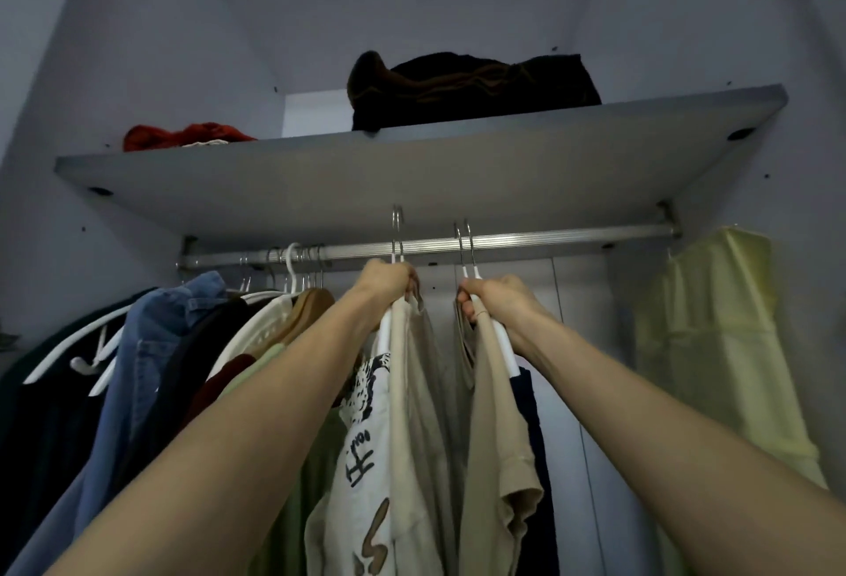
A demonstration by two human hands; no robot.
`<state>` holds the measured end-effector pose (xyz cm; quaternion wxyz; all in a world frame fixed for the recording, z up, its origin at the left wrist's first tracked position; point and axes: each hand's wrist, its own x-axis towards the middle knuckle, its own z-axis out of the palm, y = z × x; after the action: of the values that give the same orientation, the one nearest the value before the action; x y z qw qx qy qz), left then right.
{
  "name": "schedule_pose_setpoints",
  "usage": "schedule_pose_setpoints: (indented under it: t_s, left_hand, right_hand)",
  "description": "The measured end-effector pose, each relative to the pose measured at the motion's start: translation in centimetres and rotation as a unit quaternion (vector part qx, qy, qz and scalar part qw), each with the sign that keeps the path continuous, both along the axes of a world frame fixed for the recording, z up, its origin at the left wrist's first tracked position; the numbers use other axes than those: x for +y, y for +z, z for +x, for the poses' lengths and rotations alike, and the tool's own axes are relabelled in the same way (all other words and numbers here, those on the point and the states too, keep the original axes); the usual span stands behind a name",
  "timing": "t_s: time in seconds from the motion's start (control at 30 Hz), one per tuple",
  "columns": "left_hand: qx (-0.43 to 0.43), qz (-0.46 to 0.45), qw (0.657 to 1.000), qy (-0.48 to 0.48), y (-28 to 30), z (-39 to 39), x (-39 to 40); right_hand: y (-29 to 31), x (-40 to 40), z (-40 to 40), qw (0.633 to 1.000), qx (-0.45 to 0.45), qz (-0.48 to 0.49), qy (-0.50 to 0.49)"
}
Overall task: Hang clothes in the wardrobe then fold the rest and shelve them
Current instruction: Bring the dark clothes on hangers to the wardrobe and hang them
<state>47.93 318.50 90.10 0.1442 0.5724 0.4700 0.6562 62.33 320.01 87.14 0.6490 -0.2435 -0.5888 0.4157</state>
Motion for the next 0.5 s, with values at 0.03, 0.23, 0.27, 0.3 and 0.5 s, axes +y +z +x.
schedule_pose_setpoints:
  t_s: [0.03,0.23,0.27,0.3,0.5]
  left_hand:
    - [-0.005,0.001,1.0,0.007,0.6,-0.6,1.0]
    - [0.015,-0.009,1.0,0.002,2.5,-2.5,4.4]
    - [0.015,-0.011,1.0,0.001,2.9,-3.1,5.4]
    - [0.014,-0.014,1.0,-0.006,2.9,-3.5,5.9]
    - [0.052,-0.048,0.997,0.018,2.6,-6.1,9.1]
  right_hand:
    - [0.5,0.8,-0.4,1.0,-0.001,0.005,-0.005]
    - [2.4,4.1,-2.8,0.999,-0.012,0.026,-0.026]
    - [2.5,4.7,-3.2,0.999,-0.011,0.027,-0.028]
    - [2.6,5.1,-3.4,0.999,-0.013,0.028,-0.029]
    - [2.2,7.5,-3.6,0.999,-0.024,0.023,-0.038]
